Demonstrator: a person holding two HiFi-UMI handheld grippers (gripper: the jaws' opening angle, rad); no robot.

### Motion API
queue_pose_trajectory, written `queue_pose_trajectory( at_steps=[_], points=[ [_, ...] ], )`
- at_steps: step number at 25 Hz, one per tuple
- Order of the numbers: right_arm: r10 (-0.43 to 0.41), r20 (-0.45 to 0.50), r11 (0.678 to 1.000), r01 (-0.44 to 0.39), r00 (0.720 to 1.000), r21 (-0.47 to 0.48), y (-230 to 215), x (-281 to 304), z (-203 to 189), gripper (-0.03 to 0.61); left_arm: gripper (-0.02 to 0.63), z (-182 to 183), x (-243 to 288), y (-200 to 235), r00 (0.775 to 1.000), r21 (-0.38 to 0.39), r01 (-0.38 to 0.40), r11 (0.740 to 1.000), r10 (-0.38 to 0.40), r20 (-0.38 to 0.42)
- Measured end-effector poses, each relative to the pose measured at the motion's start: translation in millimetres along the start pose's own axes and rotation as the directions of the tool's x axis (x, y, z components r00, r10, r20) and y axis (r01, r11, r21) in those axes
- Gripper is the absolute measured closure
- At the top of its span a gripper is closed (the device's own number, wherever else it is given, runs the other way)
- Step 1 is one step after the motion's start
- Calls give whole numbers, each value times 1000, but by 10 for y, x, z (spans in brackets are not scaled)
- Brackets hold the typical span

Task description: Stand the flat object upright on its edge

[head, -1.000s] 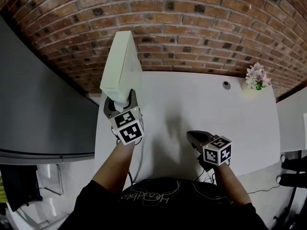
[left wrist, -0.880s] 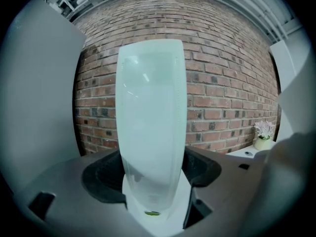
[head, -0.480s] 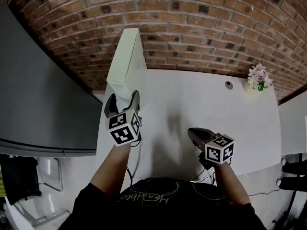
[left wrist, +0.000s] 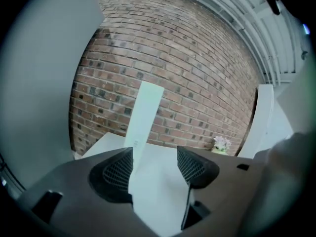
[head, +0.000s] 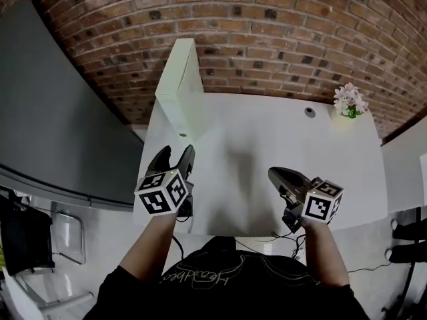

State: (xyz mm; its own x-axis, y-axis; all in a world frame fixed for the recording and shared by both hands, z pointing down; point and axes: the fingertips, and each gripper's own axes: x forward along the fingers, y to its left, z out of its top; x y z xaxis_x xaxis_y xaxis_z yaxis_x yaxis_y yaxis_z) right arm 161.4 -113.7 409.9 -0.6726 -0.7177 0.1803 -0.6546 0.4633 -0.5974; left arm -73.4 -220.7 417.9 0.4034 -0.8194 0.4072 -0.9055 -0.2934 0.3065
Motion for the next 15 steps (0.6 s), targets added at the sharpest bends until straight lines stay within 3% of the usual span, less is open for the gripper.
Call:
queue_pose_trajectory(
  at_steps=[3, 6, 11, 14, 15],
  points=[
    [53, 13, 997, -52, 999, -57, 343, -173, 47, 574, 361, -142, -288, -262, 996, -38, 92, 995, -93, -18],
    [104, 7, 989, -103, 995, -108, 683, -345, -3, 574, 392, -225, -601, -540, 975, -82, 219, 972, -222, -23],
    [200, -16, 966, -200, 980, -162, 1212, -638, -181, 574, 509, -340, -1184, -1013, 914, -66, 402, 913, -405, -31],
    [229, -39, 953, -233, 973, -193, 1445, -814, -352, 574, 611, -477, -1580, -1288, 868, -36, 494, 869, -495, -39],
    [235, -45, 951, -240, 971, -196, 1501, -878, -413, 574, 611, -539, -1707, -1374, 849, -36, 525, 850, -526, -43]
  ],
)
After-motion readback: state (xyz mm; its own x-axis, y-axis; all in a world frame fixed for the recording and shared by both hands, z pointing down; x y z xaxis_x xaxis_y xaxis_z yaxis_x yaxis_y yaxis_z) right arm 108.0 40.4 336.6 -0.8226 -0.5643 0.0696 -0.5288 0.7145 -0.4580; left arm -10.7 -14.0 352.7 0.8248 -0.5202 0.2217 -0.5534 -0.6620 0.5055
